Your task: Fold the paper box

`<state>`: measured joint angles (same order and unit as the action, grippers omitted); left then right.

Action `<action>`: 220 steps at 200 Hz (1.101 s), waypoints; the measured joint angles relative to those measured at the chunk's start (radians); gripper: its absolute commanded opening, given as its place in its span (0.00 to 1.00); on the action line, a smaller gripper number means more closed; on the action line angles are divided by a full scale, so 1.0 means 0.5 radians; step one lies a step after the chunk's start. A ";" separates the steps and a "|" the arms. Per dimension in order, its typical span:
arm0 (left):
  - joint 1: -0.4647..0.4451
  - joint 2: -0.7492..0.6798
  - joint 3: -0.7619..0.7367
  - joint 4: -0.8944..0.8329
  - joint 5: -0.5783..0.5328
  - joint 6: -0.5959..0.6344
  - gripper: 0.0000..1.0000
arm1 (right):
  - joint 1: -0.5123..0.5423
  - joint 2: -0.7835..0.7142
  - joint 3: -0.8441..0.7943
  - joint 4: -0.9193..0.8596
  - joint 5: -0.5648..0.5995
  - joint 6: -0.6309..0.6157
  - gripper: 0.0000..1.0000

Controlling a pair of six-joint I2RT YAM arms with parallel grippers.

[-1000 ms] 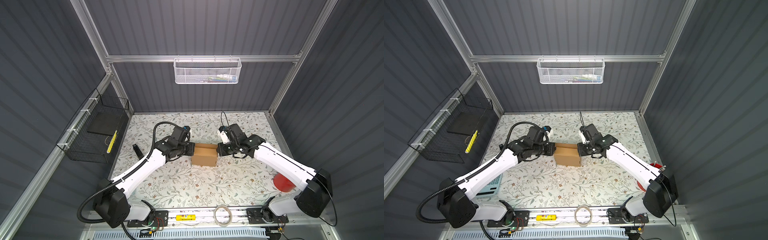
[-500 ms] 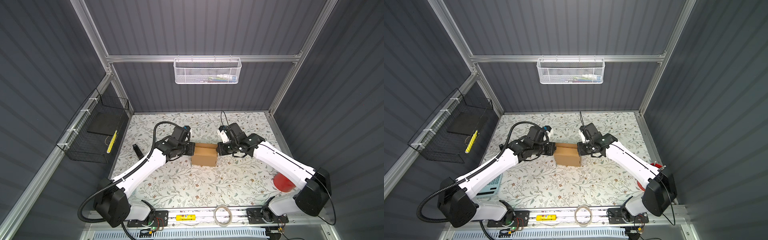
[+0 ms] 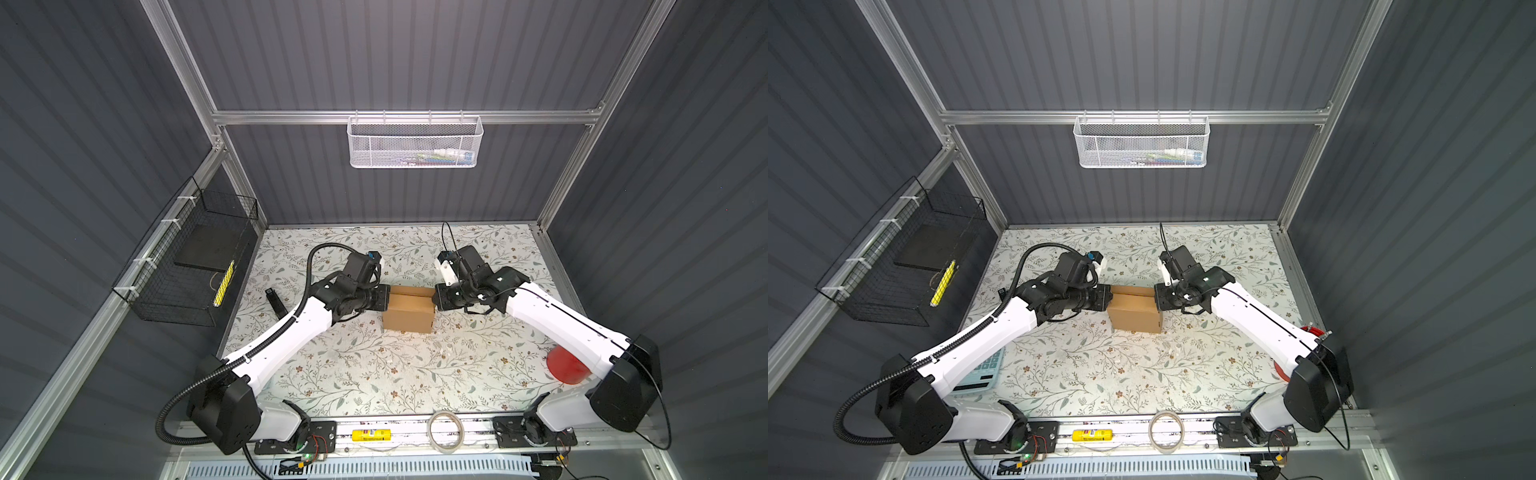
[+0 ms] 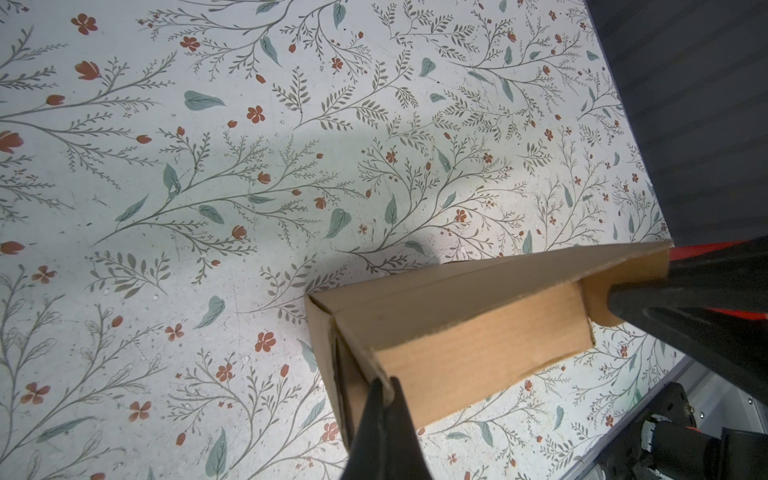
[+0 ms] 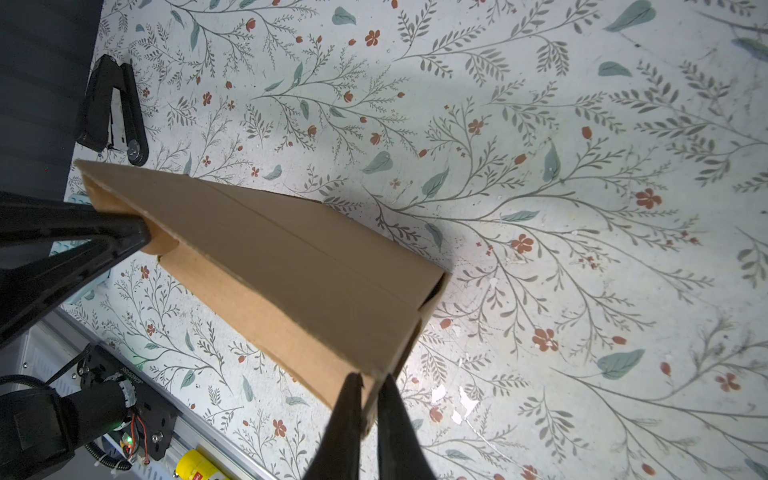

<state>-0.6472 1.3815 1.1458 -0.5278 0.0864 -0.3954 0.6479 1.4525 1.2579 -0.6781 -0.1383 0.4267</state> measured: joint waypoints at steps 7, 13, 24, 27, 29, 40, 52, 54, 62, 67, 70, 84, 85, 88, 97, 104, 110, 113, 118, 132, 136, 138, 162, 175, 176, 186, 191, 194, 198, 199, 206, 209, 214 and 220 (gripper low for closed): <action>0.000 0.000 0.000 0.001 0.000 0.000 0.00 | -0.001 0.000 0.000 0.000 -0.003 0.002 0.12; 0.000 0.000 0.000 0.000 0.000 0.000 0.00 | -0.001 0.000 0.000 0.001 -0.005 0.005 0.12; 0.000 0.000 0.000 0.000 -0.001 0.000 0.00 | -0.001 0.000 0.000 0.000 -0.010 0.008 0.13; 0.000 0.000 0.000 0.000 0.000 0.000 0.00 | -0.001 0.000 0.000 0.000 -0.011 0.008 0.12; 0.000 0.000 0.000 0.001 -0.001 0.000 0.00 | -0.001 0.000 0.000 0.000 -0.011 0.008 0.12; 0.000 0.000 0.000 0.000 -0.001 0.000 0.00 | -0.001 0.002 0.000 0.000 -0.015 0.015 0.12; 0.000 0.000 0.000 0.000 -0.001 0.000 0.00 | -0.001 0.004 0.002 0.000 -0.023 0.023 0.13; 0.000 0.000 0.000 0.000 -0.001 0.000 0.00 | -0.001 0.005 0.002 0.000 -0.024 0.024 0.12; 0.000 0.000 0.000 0.000 -0.001 0.000 0.00 | -0.001 0.007 0.002 0.001 -0.026 0.030 0.13; 0.000 0.000 0.000 0.001 -0.001 0.000 0.00 | -0.001 0.007 0.002 0.002 -0.027 0.032 0.13; 0.000 0.000 0.000 0.001 -0.001 -0.001 0.00 | -0.001 0.008 0.002 0.002 -0.029 0.034 0.13; 0.000 0.000 0.000 0.000 -0.001 -0.001 0.00 | -0.001 0.011 0.003 0.002 -0.033 0.039 0.13; 0.000 0.000 0.000 0.000 -0.001 -0.001 0.00 | -0.001 0.011 0.003 0.002 -0.033 0.039 0.13; 0.000 0.000 0.000 0.000 -0.002 -0.001 0.00 | -0.002 0.011 0.005 0.002 -0.033 0.039 0.13; 0.000 0.000 0.000 0.000 -0.001 0.000 0.00 | -0.002 0.014 0.008 0.002 -0.035 0.042 0.13; 0.000 0.000 0.000 0.000 -0.002 -0.001 0.00 | -0.002 0.018 0.010 0.002 -0.037 0.043 0.13; 0.000 0.000 0.000 0.000 -0.002 0.000 0.00 | -0.002 0.021 0.011 0.003 -0.038 0.044 0.13; 0.000 0.000 0.000 0.001 -0.002 0.000 0.00 | -0.002 0.021 0.012 0.003 -0.038 0.045 0.13; 0.000 0.000 0.000 0.000 -0.002 -0.001 0.00 | -0.002 0.021 0.013 0.002 -0.038 0.045 0.13; 0.000 0.000 0.000 0.001 -0.002 -0.001 0.00 | -0.002 0.022 0.013 0.003 -0.039 0.048 0.13; 0.000 0.000 0.000 0.001 -0.002 -0.001 0.00 | -0.002 0.022 0.013 0.002 -0.039 0.051 0.13; 0.000 0.000 0.000 0.001 -0.002 -0.001 0.00 | -0.002 0.022 0.013 0.002 -0.039 0.052 0.13; 0.000 0.000 0.000 0.001 -0.002 -0.001 0.00 | -0.002 0.027 0.018 0.003 -0.040 0.060 0.13; 0.000 0.000 0.000 0.001 -0.003 -0.001 0.00 | -0.002 0.038 0.029 0.002 -0.040 0.067 0.13; 0.000 0.000 0.000 0.001 -0.004 -0.001 0.00 | -0.002 0.039 0.029 0.002 -0.040 0.068 0.13; 0.000 0.000 0.000 0.001 -0.009 -0.001 0.00 | -0.003 0.046 0.036 0.003 -0.040 0.074 0.13; 0.000 0.000 0.000 0.001 -0.010 0.000 0.00 | -0.003 0.048 0.036 0.005 -0.040 0.076 0.13; 0.000 0.000 0.000 0.001 -0.010 -0.001 0.00 | -0.003 0.048 0.036 0.006 -0.040 0.076 0.13; 0.000 0.000 0.000 0.001 -0.011 0.000 0.00 | -0.003 0.048 0.036 0.007 -0.040 0.077 0.13; 0.000 0.000 0.000 0.001 -0.011 -0.001 0.00 | -0.003 0.048 0.036 0.007 -0.040 0.077 0.13; 0.000 0.000 0.000 0.001 -0.011 -0.001 0.00 | -0.003 0.048 0.036 0.007 -0.040 0.080 0.13; 0.000 0.000 0.000 0.001 -0.011 0.000 0.00 | -0.003 0.048 0.036 0.007 -0.040 0.081 0.13; 0.000 0.001 0.000 0.001 -0.011 0.000 0.00 | -0.003 0.048 0.036 0.007 -0.040 0.082 0.13; 0.000 0.000 0.000 0.001 -0.011 0.000 0.00 | -0.003 0.048 0.036 0.008 -0.041 0.084 0.13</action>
<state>-0.6472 1.3815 1.1458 -0.5274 0.0811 -0.3954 0.6464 1.4765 1.2758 -0.6743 -0.1589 0.4686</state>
